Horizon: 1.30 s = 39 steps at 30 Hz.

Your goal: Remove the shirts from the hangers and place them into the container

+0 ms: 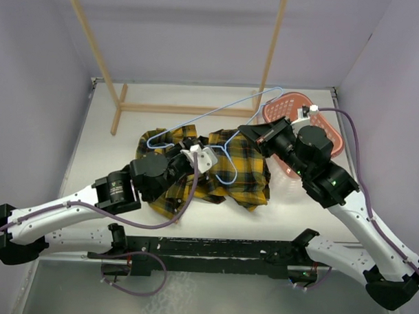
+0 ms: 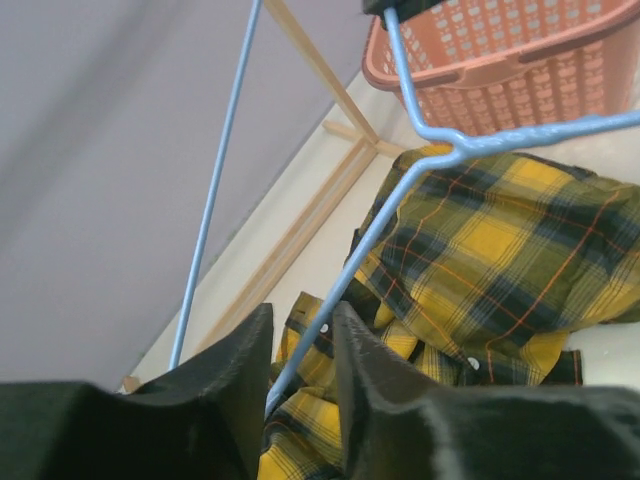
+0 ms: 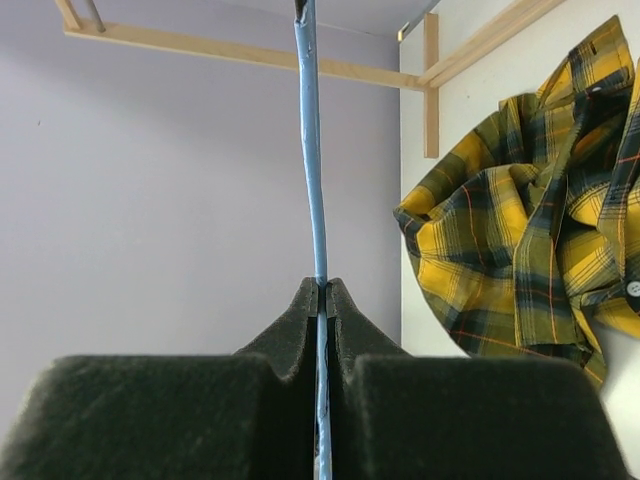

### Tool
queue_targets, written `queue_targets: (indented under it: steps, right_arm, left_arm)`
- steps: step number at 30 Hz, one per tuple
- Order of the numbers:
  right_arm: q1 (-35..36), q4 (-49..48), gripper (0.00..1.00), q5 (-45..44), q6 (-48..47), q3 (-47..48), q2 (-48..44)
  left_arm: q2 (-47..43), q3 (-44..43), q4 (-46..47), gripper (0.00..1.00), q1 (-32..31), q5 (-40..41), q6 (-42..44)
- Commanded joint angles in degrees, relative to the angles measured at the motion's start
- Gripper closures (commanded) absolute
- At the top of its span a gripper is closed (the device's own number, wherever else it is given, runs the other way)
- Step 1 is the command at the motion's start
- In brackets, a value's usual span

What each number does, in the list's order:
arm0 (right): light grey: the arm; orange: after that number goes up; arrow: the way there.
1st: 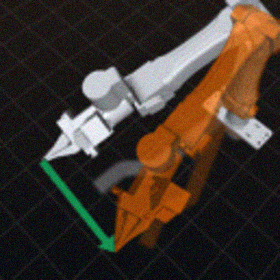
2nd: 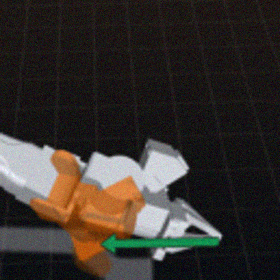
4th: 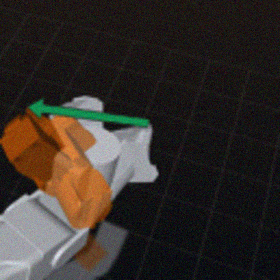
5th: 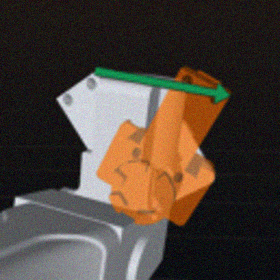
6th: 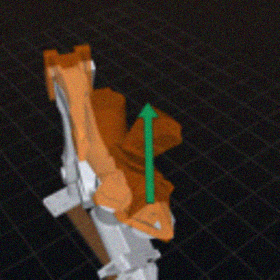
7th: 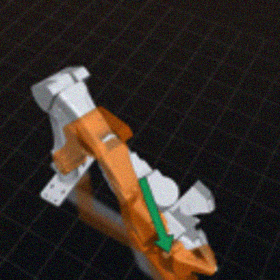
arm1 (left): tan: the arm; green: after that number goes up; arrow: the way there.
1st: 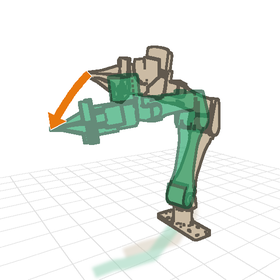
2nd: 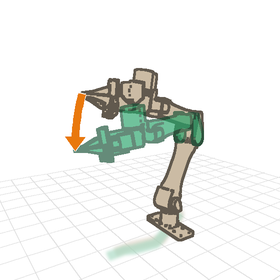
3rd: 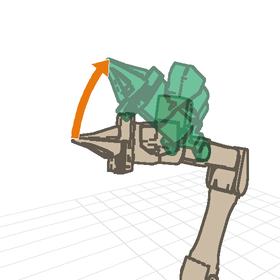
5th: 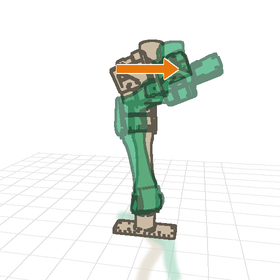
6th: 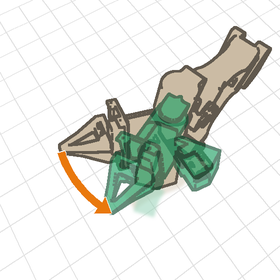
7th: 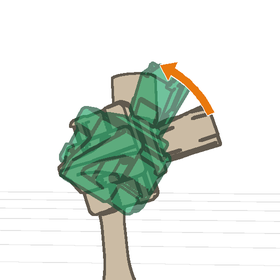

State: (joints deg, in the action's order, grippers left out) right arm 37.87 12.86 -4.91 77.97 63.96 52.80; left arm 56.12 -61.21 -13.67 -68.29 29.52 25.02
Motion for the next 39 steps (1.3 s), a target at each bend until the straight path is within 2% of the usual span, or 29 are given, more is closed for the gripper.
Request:
queue_targets:
  steps: [1,2,3,10,13,16,19,24,28,34,35,37,38,39]
  right_arm:
    - [0.0,-2.5,1.0,1.2,-1.5,1.5,-1.9]
    - [0.0,-2.3,1.0,1.5,-1.8,1.2,-2.2]
    - [0.1,-2.2,1.0,1.8,-2.0,0.7,-2.6]
    - [0.0,-4.8,1.0,3.7,-4.4,-3.2,-5.5]
    - [0.0,-6.8,0.87,7.4,-11.0,-3.5,-5.9]
    - [0.0,-7.9,0.63,14.7,-20.1,-3.5,-6.0]
    - [-0.1,-4.6,0.53,20.5,-27.2,-3.3,-6.3]
    - [0.0,7.6,0.52,22.9,-37.9,-1.8,-8.1]
    - [0.0,14.5,0.51,19.9,-48.1,0.0,-10.4]
    - [0.1,16.4,0.5,13.7,-55.0,-1.9,-12.7]
    - [0.0,16.3,0.5,13.6,-55.1,-2.3,-12.3]
    - [0.0,15.8,0.5,15.2,-54.9,-3.2,-10.9]
    - [0.0,15.1,0.5,17.4,-54.9,-3.7,-9.6]
    - [0.0,14.6,0.47,19.4,-55.0,-4.1,-8.1]
  left_arm:
    - [-2.8,-0.7,5.8,0.74,-0.3,4.0,2.2]
    - [-3.7,-0.7,5.9,0.82,-0.3,3.9,2.1]
    - [-4.5,-0.6,6.0,0.86,-0.3,3.5,2.0]
    - [-6.1,-2.3,2.1,1.0,-0.3,0.1,-1.5]
    - [-4.8,-4.2,-1.7,1.0,-0.3,-0.5,-2.9]
    - [-3.8,-5.9,-4.3,1.0,-0.3,-0.4,-3.7]
    - [-3.3,-7.2,-6.2,1.0,-0.2,-0.8,-4.7]
    - [-2.6,-7.9,-8.7,1.0,-0.2,-1.6,-5.7]
    - [-5.3,-4.9,-6.4,1.0,-0.2,-2.8,-5.1]
    - [-8.4,-2.6,-6.5,1.0,-0.2,-3.0,-4.6]
    - [-7.8,-2.6,-7.9,0.98,-0.2,-2.2,-4.7]
    - [-6.4,-2.2,-10.2,0.8,-0.2,-0.8,-6.4]
    - [-5.4,-2.1,-11.3,0.73,-0.2,-0.5,-7.7]
    - [-4.6,-2.2,-12.2,0.71,-0.2,-0.7,-9.8]
